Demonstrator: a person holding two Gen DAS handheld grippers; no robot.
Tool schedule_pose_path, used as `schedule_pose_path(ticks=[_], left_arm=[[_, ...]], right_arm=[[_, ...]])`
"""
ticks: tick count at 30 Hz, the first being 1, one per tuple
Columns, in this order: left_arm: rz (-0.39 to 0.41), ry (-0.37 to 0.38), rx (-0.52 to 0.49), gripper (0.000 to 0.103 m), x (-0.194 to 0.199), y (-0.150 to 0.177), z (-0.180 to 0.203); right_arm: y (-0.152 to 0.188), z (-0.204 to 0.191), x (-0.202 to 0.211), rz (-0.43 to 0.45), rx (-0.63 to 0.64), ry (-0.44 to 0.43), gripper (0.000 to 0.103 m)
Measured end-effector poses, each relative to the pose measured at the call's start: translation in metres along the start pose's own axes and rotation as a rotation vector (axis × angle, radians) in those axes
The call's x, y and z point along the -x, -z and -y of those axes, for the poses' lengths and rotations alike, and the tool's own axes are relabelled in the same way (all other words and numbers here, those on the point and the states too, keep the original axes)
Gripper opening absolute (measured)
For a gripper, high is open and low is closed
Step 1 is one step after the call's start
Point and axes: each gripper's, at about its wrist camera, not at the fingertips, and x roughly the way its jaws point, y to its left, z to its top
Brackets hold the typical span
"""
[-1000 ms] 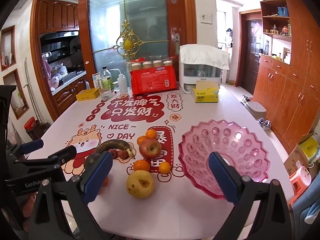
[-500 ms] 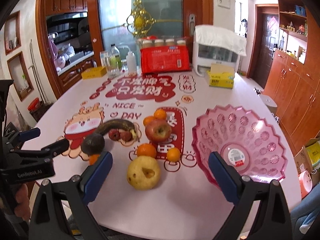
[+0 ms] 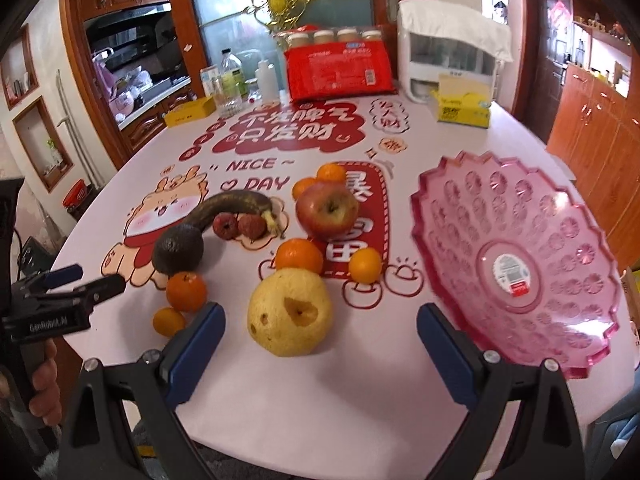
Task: Organize fruits
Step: 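Move the left tool to the dark avocado while the right tool moves to the yellow pear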
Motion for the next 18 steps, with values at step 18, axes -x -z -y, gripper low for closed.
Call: schedule_pose_path(ticks=[18], left_arm=[[-0.05, 0.069, -0.212, 0.077, -0.052, -0.051, 0.016]], right_arm=[[0.007, -0.008, -0.058, -0.114, 0.002, -0.057, 0.093]])
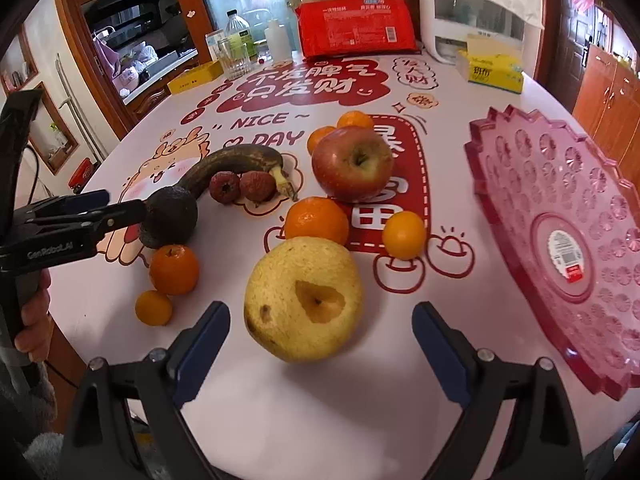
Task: Organize fruits
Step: 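Move the left tool to the dark avocado while the right tool moves to the yellow pear, then close the left tool on the avocado while the right tool closes on the pear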
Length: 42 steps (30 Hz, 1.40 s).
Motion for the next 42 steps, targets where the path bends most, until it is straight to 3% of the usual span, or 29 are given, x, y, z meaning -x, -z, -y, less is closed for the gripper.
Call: schedule_pose_path(ticks=[16, 29, 33, 36, 42], left_arm=[[-0.129, 0.148, 0.0, 0.077, -0.038, -0.011, -0.002], [-0.206, 0.163, 0.024, 0.075, -0.057, -0.01, -0.002], [-0.257, 0.183, 0.058, 0.074, -0.067, -0.014, -0.005], [-0.254, 0.147, 0.035, 0.072, -0.072, -0.013, 0.001], [-0.255, 0.133, 0.082, 0.07, -0.074, -0.012, 0.001]], right_arm=[[-0.005, -0.006, -0.027, -0.054, -0.002, -0.018, 0.088], [-0.005, -0.004, -0.032, -0.063, -0.009, -0.021, 0.087], [-0.004, -0.002, -0.035, -0.074, -0.017, -0.027, 0.077], [-0.003, -0.001, -0.038, -0.086, -0.026, -0.052, 0.071], [-0.002, -0.002, -0.036, -0.083, -0.024, -0.057, 0.07]])
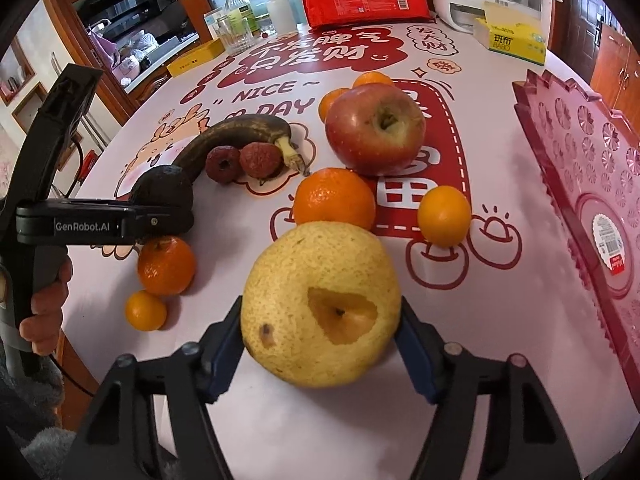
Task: Organize fruits
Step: 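Close the left tool on the avocado while the right tool closes on the pear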
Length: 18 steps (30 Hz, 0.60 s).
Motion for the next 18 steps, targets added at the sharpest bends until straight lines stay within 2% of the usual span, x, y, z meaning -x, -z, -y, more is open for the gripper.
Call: schedule_pose_path(ticks=[8, 13, 18], left_arm=[[0.078, -0.075, 0.027, 0.068, 0.016, 0.019, 0.004], [0.157, -0.114, 0.027, 0.065, 0.035, 0.03, 0.004], [0.184, -0.118, 0.024, 0.064, 0.04, 0.037, 0.003]], right_arm=[[0.002, 0.001, 0.003, 0.004, 0.007, 0.019, 0.069], [0.004, 0.001, 0.009, 0.029, 0.005, 0.032, 0.069], [0.005, -0.003, 0.014, 0.044, 0.016, 0.035, 0.069]])
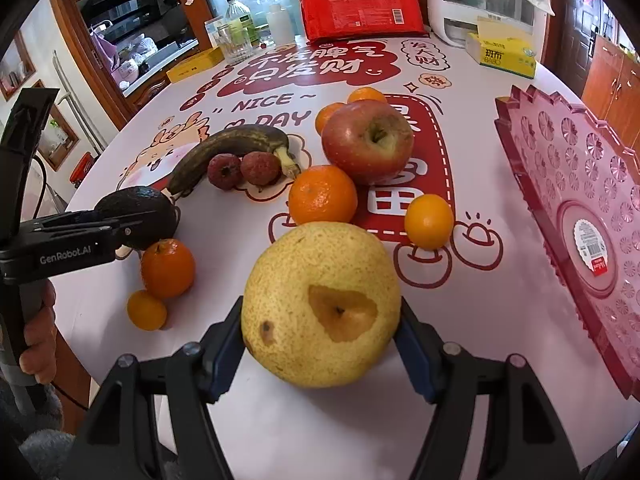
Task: Organize fruits
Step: 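Close the left tool on the avocado while the right tool closes on the pear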
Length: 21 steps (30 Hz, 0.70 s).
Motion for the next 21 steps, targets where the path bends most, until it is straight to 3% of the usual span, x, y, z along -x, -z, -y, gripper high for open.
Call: schedule_pose_path(ticks=[10, 17, 21], left_arm=[[-0.013, 0.026, -0.013, 0.065, -0.004, 0.004, -0.001], [-0.06, 0.082, 0.087, 0.061, -0.023, 0.005, -0.018], [-0.05, 0.066, 0.069, 0.059, -0.022, 0.008, -0.014]], right_arm=[[0.005, -0.003, 0.0, -0.02, 0.004, -0.002, 0.069], [0.004, -0.004, -0.002, -0.022, 0.008, -0.008, 0.069], [0.003, -0.003, -0.002, -0.025, 0.005, -0.005, 0.069]])
